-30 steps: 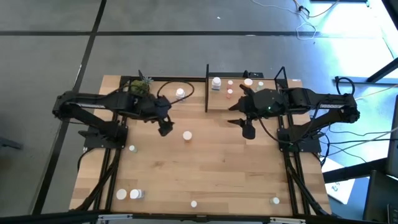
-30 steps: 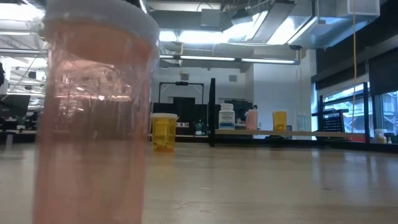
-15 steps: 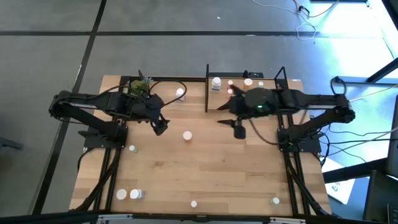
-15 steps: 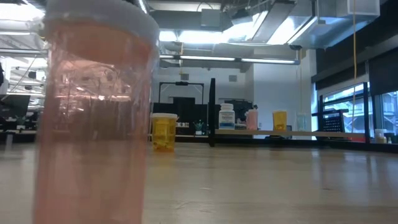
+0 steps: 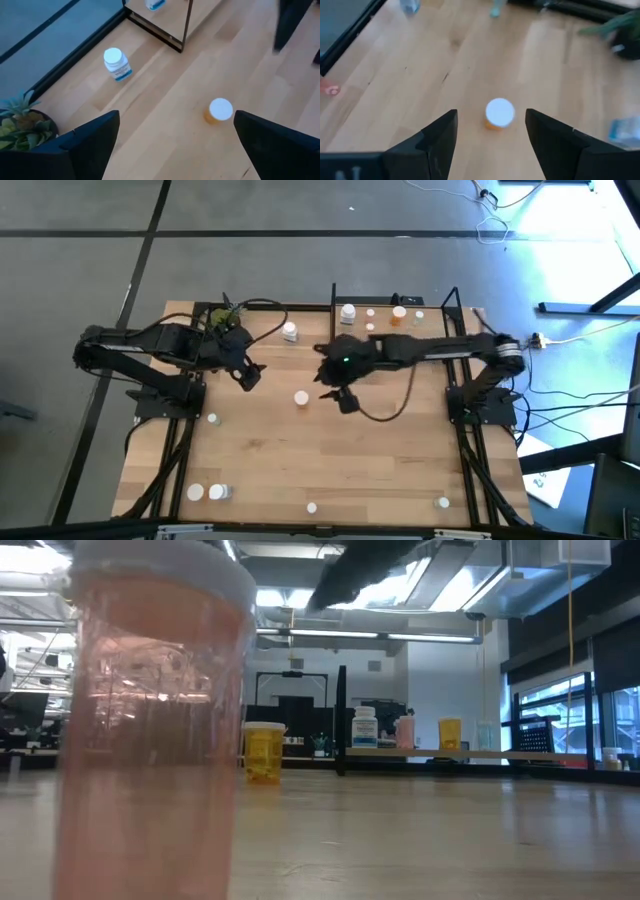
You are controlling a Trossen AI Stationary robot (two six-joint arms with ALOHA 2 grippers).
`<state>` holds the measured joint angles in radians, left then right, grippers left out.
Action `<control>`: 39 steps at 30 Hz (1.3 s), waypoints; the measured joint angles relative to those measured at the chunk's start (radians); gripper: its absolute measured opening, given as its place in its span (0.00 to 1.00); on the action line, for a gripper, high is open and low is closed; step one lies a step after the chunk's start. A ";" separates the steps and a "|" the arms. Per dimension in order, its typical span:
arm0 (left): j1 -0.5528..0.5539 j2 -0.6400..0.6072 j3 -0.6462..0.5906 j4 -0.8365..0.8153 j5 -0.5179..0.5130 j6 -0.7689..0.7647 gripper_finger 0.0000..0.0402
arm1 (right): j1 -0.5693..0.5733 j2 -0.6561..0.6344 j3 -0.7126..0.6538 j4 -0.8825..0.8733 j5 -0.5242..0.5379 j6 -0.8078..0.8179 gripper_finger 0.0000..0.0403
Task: Pick and place medicine bottles onto shelf by color
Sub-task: Put the top left orange pill bottle on the shelf
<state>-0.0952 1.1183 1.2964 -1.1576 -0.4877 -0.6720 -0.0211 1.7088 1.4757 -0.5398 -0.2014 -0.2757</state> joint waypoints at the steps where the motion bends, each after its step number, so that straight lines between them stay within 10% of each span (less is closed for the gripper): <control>1: 0.000 -0.003 0.000 -0.002 0.000 0.000 0.96 | -0.002 0.024 0.000 0.016 -0.015 0.000 0.59; 39: 0.000 -0.006 -0.001 -0.012 0.003 0.000 0.96 | 0.005 0.204 0.000 0.090 0.025 0.030 0.53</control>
<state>-0.0952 1.1126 1.2953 -1.1698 -0.4847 -0.6716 -0.0166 1.9129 1.4761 -0.4498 -0.1765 -0.2457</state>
